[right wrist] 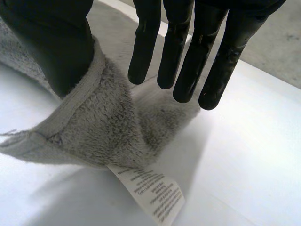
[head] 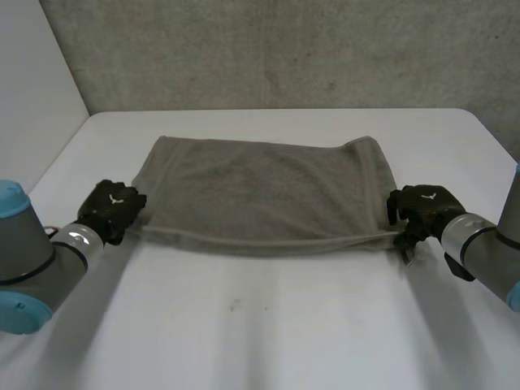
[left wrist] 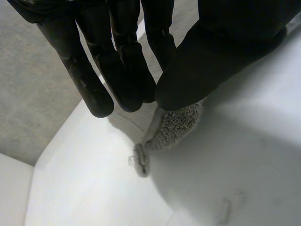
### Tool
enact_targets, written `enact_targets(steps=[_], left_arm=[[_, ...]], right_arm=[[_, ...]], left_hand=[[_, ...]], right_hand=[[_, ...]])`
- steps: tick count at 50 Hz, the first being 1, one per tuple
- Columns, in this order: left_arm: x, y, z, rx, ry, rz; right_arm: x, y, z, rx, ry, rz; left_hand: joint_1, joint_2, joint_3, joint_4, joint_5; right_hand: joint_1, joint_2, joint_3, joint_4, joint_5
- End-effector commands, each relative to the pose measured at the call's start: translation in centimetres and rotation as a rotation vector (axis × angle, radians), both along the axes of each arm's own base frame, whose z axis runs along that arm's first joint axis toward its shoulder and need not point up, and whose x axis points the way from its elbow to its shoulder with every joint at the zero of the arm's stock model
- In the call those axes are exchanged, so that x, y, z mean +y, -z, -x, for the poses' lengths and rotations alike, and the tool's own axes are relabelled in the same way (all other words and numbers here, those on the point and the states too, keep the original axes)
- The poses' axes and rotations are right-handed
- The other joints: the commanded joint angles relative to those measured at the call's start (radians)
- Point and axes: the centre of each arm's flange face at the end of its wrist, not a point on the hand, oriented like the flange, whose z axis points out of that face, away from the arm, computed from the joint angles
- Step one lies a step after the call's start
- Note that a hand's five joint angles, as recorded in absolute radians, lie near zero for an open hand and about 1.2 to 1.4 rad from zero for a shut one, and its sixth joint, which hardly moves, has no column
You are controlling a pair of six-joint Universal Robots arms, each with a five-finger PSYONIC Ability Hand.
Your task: Fold the towel.
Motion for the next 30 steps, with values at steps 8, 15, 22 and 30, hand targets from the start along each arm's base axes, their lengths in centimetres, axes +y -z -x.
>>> enact_targets(steps=[8,15,22,30], left_arm=[[0.8,-1.7,-0.4,0.091,-0.031,-0.014],[3.0,-4.3,-0.4,0.089,-0.027,-0.028],[6.3,-8.4,-1.9,0.071,-0.072,-0.078],[11.5,-13.5,-3.9,0.054,-0.102,-0.149]], right_arm=[[0.3,-0.5,0.7,0.055,-0.009,-0.072],[2.5,-2.2,0.9,0.254,-0.141,-0.052],[6.8,-5.2,1.2,0.434,-0.299,-0.033],[11.9,-8.8,3.6,0.651,-0.534,-0.080]], left_hand=[[0.226,0.180,0.181,0.181,0.191],[0.226,0.180,0.181,0.181,0.191],[0.226,0.180,0.181,0.181,0.191],[0.226,0.180,0.181,0.181,0.191]], right_hand=[[0.711,0.615,0.627,0.629,0.623],[0.711,0.615,0.627,0.629,0.623],[0.711,0.615,0.627,0.629,0.623],[0.711,0.615,0.627,0.629,0.623]])
